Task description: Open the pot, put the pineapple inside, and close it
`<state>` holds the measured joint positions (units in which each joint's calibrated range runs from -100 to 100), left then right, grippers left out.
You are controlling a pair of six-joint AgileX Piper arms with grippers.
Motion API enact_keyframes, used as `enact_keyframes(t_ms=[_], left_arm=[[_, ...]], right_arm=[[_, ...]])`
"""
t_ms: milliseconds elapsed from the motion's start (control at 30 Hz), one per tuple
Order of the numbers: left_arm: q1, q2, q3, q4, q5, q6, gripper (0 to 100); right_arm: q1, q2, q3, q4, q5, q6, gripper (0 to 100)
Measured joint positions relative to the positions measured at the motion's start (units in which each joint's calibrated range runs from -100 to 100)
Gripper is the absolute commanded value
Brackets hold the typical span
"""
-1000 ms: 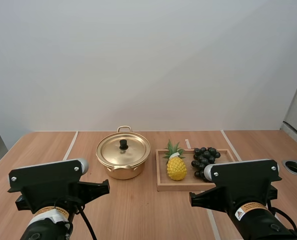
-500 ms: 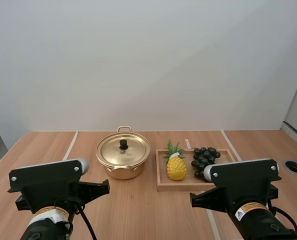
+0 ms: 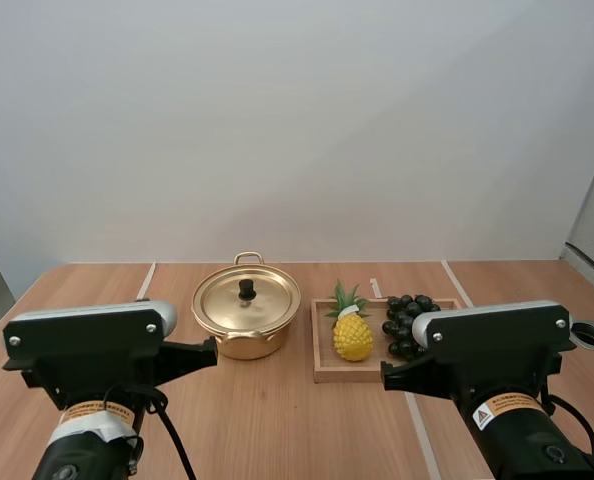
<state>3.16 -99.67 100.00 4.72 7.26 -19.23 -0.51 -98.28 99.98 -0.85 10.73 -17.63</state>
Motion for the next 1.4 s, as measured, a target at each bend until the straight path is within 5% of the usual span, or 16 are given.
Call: enact_keyframes(t_ms=[300,400,533,600,700,833,1000,1167,1333,1400], left_arm=[[0.00,-0.1,-9.6,0.2,-13.6,3.8,1],[0.00,-0.1,-12.3,0.2,-8.2,4.0,14],[0.00,-0.1,-16.0,0.2,8.3,4.1,44],[0.00,-0.1,-17.4,0.2,16.0,4.1,64],[0.00,-0.1,-19.0,0.3,21.7,4.3,95],[0.00,-0.2,-21.5,0.3,24.6,4.3,100],[0.00,-0.2,-22.6,0.3,26.2,4.3,100],[0.00,-0.2,-22.7,0.3,26.8,4.3,100],[0.00,-0.2,-22.7,0.3,28.0,4.3,100],[0.00,-0.2,-22.7,0.3,28.1,4.3,100]], right_arm=[[0.0,0.0,0.0,-5.6,-10.7,-3.8,0],[0.0,0.0,0.0,-6.1,-10.7,-4.2,0],[0.0,0.0,0.0,-5.8,-10.2,-4.4,35],[0.0,0.0,0.0,-3.8,-7.6,-4.5,61],[0.0,0.0,-2.4,2.5,5.1,-4.0,85],[0.0,0.0,-7.6,6.2,18.7,-3.5,97],[0.0,0.0,-9.9,4.7,20.7,-3.5,98],[0.0,0.0,-10.0,2.9,20.7,-3.5,80],[0.0,0.0,-10.0,-7.0,18.2,-3.4,57],[0.0,0.0,-10.0,-8.2,18.0,-3.4,55]])
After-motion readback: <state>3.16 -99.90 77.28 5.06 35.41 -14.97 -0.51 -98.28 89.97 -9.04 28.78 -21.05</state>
